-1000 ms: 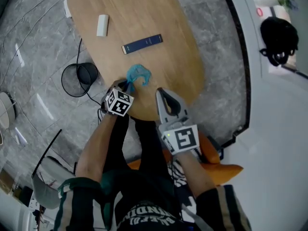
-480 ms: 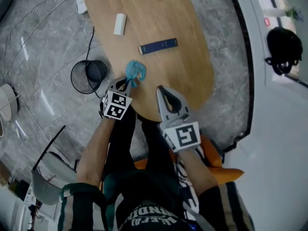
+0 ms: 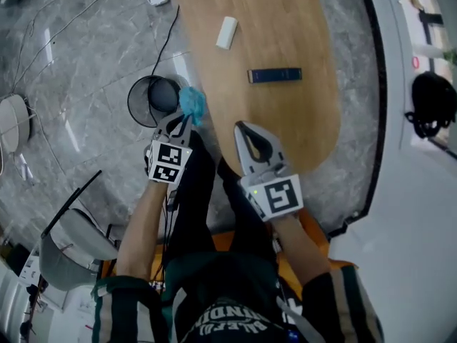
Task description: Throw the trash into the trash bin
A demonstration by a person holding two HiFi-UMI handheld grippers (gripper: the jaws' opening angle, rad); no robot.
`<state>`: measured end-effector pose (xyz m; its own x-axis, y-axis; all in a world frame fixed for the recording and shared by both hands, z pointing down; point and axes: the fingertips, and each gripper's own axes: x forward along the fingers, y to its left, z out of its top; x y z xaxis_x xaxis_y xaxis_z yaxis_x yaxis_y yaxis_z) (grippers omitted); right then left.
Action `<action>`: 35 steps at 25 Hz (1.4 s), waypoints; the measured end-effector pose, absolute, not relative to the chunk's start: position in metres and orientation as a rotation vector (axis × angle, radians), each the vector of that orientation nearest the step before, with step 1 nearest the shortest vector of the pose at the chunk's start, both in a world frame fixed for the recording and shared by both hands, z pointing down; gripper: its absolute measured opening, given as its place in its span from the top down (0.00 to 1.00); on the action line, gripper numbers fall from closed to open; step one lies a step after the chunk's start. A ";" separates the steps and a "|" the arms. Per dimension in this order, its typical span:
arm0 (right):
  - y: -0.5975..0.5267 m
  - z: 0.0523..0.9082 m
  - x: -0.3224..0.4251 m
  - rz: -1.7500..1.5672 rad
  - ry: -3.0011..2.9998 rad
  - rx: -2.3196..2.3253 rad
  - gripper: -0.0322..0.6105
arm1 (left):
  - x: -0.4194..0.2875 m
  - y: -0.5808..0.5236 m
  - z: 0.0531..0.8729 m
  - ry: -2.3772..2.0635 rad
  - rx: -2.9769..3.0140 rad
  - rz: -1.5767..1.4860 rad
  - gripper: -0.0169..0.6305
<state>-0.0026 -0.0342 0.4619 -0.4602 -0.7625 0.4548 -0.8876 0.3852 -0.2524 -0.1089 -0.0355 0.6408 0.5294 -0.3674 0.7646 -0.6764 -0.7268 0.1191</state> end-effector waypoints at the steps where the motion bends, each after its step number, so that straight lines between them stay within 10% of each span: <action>1: -0.036 0.464 -0.012 0.682 -2.390 1.439 0.95 | -0.119 -0.038 0.639 -0.875 2.364 1.043 0.97; 35: -0.045 0.597 -0.107 0.789 -2.385 1.316 0.95 | -0.302 -0.049 0.886 -1.062 1.798 1.048 0.97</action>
